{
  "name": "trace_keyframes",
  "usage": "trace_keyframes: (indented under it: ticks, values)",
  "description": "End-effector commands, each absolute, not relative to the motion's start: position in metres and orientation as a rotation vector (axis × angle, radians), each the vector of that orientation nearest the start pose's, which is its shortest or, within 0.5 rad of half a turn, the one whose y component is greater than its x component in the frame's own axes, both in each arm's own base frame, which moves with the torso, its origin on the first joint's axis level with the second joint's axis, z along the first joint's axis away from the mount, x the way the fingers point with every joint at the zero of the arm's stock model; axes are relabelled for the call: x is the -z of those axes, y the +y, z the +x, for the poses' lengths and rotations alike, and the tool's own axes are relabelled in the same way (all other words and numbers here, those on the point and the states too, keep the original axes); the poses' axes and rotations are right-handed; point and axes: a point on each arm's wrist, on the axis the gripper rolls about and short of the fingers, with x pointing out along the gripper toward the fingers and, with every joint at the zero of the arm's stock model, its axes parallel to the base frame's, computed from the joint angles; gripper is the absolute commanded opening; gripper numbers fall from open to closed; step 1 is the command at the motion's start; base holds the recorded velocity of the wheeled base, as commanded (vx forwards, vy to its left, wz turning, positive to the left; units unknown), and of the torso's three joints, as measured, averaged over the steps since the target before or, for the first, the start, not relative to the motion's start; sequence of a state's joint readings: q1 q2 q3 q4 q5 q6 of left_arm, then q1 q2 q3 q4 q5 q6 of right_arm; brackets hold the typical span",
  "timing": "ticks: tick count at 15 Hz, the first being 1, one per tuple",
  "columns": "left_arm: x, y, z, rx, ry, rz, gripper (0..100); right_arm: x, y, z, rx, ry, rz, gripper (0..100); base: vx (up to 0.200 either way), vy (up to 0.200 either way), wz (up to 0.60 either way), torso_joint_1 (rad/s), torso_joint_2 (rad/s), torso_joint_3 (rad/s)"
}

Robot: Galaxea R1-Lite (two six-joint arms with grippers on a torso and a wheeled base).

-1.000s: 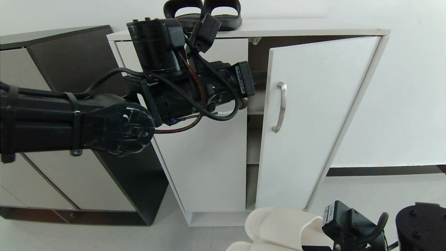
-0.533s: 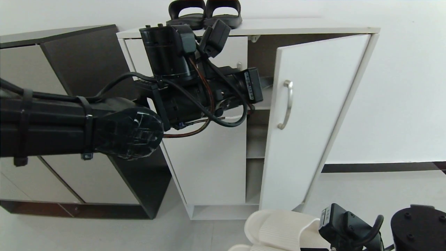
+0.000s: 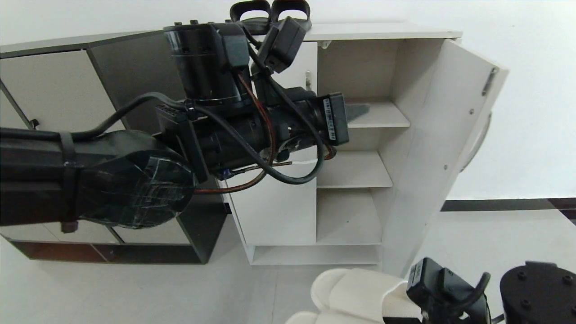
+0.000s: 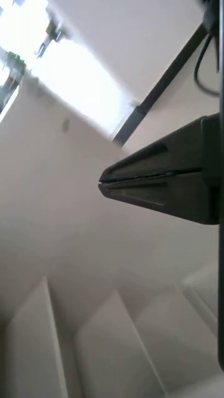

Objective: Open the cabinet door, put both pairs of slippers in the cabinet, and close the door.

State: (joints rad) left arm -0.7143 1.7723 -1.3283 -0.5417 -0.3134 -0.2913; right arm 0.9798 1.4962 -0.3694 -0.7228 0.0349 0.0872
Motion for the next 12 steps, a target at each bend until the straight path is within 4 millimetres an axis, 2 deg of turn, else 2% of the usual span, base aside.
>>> trace_keyframes:
  ticks: [1,4,6,7,8,10,12]
  values:
    - [-0.311,-0.201,0.25,0.875,-0.01,-0.289,0,-0.141,0.201,0.154,-0.793,0.405,-0.029,0,0.0,0.0,0.0,0.0,0.0,0.0]
    - [-0.308,-0.148,0.208,0.665,-0.033,-0.241,0,-0.137,0.228,0.202,-0.459,0.356,0.014,0,0.0,0.0,0.0,0.0,0.0,0.0]
    - [-0.291,-0.102,0.167,0.53,0.046,-0.21,0,-0.129,0.233,0.236,-0.274,0.327,0.006,0,0.0,0.0,0.0,0.0,0.0,0.0]
    - [-0.286,-0.086,0.147,0.438,0.067,-0.188,0,-0.131,0.233,0.244,-0.229,0.309,0.012,0,0.0,0.0,0.0,0.0,0.0,0.0]
    - [-0.276,-0.057,0.119,0.264,0.083,-0.133,0,-0.133,0.232,0.246,-0.218,0.302,0.017,0,0.0,0.0,0.0,0.0,0.0,0.0]
    - [-0.26,-0.018,0.075,0.024,0.052,-0.047,0,-0.137,0.232,0.244,-0.219,0.293,0.023,0,0.0,0.0,0.0,0.0,0.0,0.0]
    - [-0.226,0.002,0.033,-0.156,-0.006,-0.057,0,-0.141,0.234,0.238,-0.234,0.283,0.027,0,0.0,0.0,0.0,0.0,0.0,0.0]
